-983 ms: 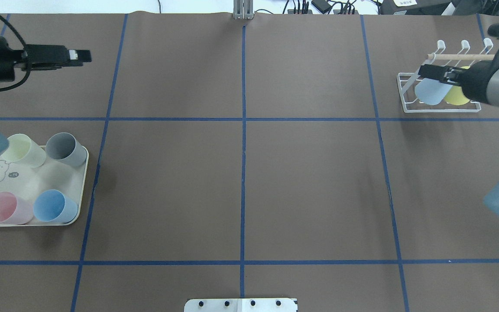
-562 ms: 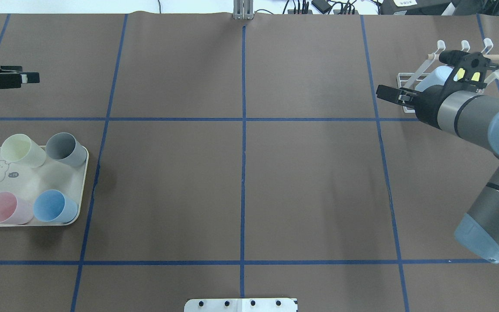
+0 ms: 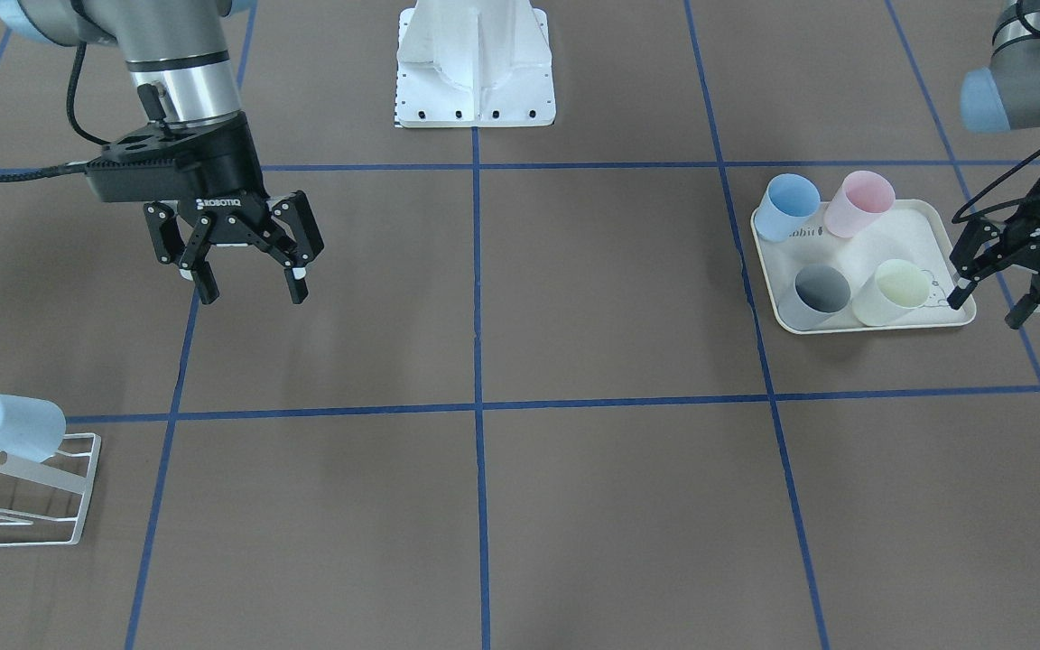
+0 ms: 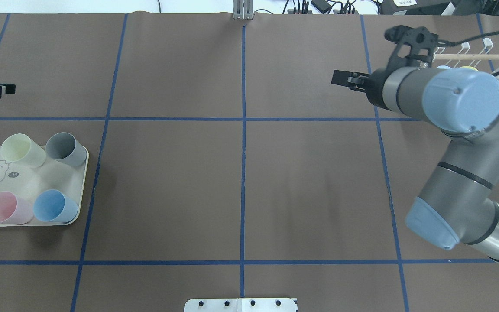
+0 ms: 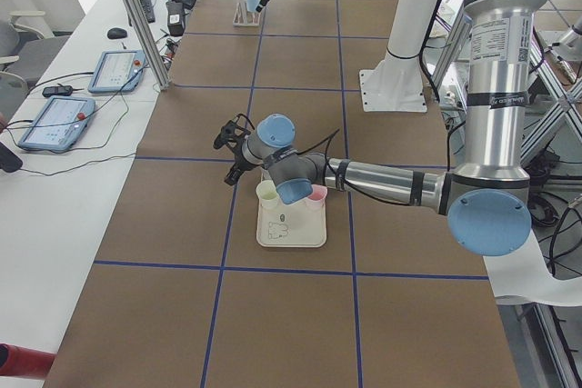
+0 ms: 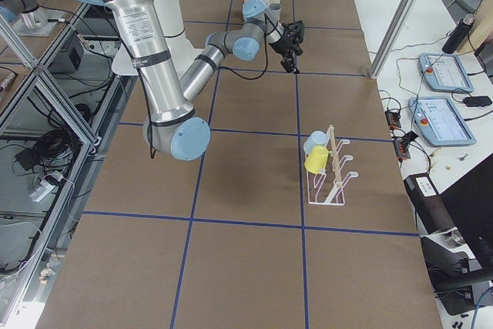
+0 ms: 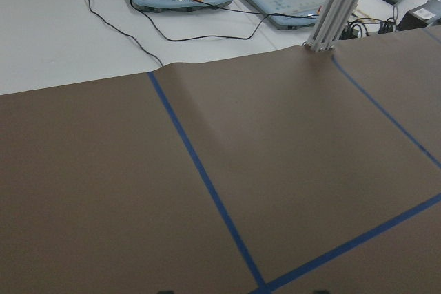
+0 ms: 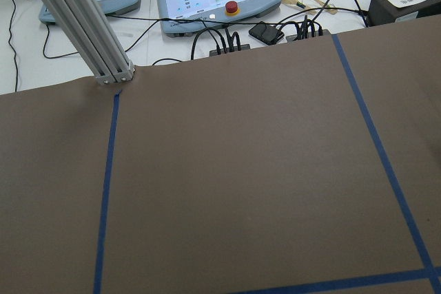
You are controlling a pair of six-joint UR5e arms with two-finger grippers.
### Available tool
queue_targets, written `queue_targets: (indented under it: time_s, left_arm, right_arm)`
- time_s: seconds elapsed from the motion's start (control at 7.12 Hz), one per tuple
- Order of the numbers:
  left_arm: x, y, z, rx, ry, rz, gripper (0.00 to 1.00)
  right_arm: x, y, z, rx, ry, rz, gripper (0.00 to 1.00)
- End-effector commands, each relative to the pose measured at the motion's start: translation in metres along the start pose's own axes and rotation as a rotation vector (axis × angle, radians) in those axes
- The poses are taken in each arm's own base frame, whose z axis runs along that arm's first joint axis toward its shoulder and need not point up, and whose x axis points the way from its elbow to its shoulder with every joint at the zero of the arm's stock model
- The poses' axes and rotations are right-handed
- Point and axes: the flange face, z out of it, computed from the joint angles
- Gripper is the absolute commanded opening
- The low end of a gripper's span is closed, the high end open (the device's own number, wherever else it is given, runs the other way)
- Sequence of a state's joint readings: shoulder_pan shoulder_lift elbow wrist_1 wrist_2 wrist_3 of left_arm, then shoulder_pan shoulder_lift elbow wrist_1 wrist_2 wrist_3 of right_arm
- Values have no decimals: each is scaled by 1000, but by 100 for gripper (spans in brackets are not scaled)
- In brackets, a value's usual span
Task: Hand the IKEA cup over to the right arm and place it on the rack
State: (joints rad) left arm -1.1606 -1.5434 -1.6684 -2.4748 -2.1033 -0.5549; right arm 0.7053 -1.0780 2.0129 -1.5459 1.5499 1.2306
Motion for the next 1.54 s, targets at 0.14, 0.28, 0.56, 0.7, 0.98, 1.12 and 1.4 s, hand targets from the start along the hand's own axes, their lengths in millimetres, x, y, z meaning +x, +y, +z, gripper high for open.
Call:
queue_targets:
  time_s: [0.14, 0.28, 0.56, 0.7, 0.98, 1.12, 1.4]
  left_arm:
    - [-9, 13, 22, -163, -73, -89, 74]
    - [-1, 22, 37, -198, -63, -79, 74]
    - [21, 35, 53, -262, -12, -64, 74]
    - [22, 41, 54, -278, -3, -88, 69]
    - [19, 45, 54, -282, -8, -91, 59]
    - [17, 46, 56, -285, -12, -95, 59]
    - [15, 48, 58, -290, -14, -98, 60]
  right_arm:
    - [-14, 0, -17, -94, 65, -64, 100]
    - [-14, 2, -16, -97, 67, -63, 100]
    - [-14, 4, -17, -97, 66, -53, 100]
    - [-15, 3, -18, -95, 64, -51, 100]
    - [-15, 3, -18, -91, 63, -51, 100]
    - [-15, 3, -19, -91, 63, -51, 100]
    - [-15, 4, -18, -94, 64, -52, 100]
